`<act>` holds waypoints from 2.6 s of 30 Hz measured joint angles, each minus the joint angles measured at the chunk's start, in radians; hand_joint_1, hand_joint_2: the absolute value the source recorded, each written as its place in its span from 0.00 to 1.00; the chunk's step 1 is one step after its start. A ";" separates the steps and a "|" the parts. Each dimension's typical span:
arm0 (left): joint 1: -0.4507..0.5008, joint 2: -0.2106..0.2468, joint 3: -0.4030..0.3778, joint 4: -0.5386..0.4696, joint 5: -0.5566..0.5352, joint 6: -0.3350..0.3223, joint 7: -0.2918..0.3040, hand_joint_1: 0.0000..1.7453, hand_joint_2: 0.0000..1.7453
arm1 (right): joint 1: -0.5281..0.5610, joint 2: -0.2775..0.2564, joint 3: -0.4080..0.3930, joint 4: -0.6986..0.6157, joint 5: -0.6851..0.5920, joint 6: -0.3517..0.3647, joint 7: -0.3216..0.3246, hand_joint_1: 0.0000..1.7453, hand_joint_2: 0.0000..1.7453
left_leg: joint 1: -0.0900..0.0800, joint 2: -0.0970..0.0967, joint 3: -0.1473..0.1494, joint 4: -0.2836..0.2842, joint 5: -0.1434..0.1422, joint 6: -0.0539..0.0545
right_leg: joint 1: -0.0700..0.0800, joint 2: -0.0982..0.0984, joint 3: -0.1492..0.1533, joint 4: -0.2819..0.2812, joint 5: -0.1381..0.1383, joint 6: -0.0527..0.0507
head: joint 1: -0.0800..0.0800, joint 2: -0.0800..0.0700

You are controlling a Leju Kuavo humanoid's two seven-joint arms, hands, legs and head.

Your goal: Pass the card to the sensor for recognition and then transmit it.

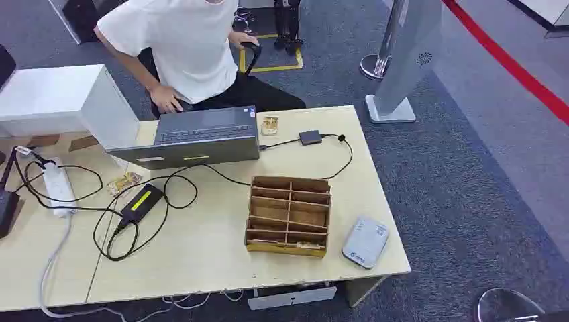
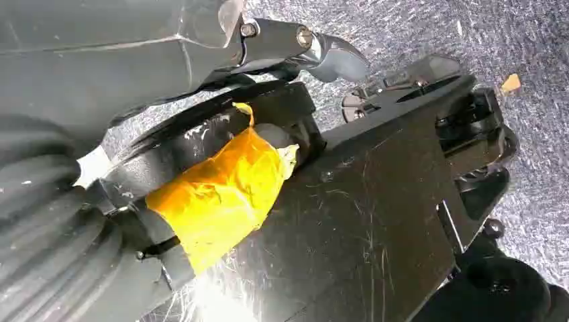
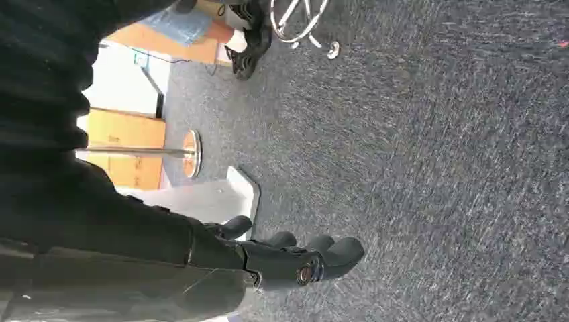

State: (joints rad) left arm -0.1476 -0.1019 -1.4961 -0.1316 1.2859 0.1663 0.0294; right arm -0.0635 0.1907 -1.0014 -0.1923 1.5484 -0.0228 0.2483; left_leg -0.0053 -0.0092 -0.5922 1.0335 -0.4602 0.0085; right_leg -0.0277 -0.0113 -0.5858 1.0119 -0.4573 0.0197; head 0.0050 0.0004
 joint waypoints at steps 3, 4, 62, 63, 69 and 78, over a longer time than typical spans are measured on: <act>0.000 0.000 0.000 0.000 0.009 0.009 0.000 0.00 1.00 | 0.001 0.000 0.011 0.000 0.001 -0.083 -0.004 0.00 1.00 | 0.000 0.000 0.000 0.000 0.000 0.000 | 0.000 0.000 0.000 0.000 0.000 0.000 | 0.000 0.000; 0.000 0.000 0.000 0.000 0.012 0.011 0.002 0.00 1.00 | 0.001 0.000 0.015 0.000 0.000 -0.121 -0.004 0.00 0.00 | 0.000 0.000 0.000 0.000 0.000 0.000 | 0.000 0.000 0.000 0.000 0.000 0.000 | 0.000 0.000; 0.059 -0.058 1.290 -0.014 -1.543 -0.089 0.048 0.00 1.00 | -0.542 -0.620 1.114 -0.843 -0.298 -0.250 -0.200 0.00 1.00 | -0.009 0.004 -0.008 -0.001 0.013 0.012 | -0.010 0.004 -0.008 0.001 0.012 0.010 | 0.000 0.000; 0.059 -0.058 1.290 -0.014 -1.546 -0.090 0.048 0.00 1.00 | -0.563 -0.602 1.151 -0.847 -0.274 -0.250 -0.195 0.00 1.00 | -0.009 0.004 -0.009 -0.001 0.013 0.012 | -0.010 0.004 -0.008 0.001 0.012 0.010 | 0.000 0.000; 0.058 -0.058 1.291 -0.015 -1.559 -0.096 0.050 0.00 1.00 | -0.665 -0.495 1.330 -0.849 -0.214 -0.250 -0.152 0.00 1.00 | -0.008 0.001 -0.009 -0.001 0.016 0.010 | -0.010 0.002 -0.011 0.002 0.014 0.008 | -0.001 0.000; 0.056 -0.058 1.291 -0.017 -1.585 -0.109 0.053 0.00 1.00 | -0.763 -0.348 1.475 -0.812 -0.183 -0.248 -0.143 0.00 1.00 | -0.008 0.002 -0.012 -0.001 0.016 0.010 | -0.009 0.002 -0.014 0.002 0.015 0.008 | -0.001 0.000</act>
State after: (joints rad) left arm -0.0912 -0.1595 -0.2049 -0.1484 -0.2991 0.0576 0.0820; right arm -0.8269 -0.1575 0.4735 -1.0044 1.3657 -0.2712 0.1049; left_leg -0.0131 -0.0073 -0.6041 1.0326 -0.4440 0.0183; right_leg -0.0371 -0.0092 -0.5994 1.0138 -0.4426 0.0272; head 0.0042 0.0004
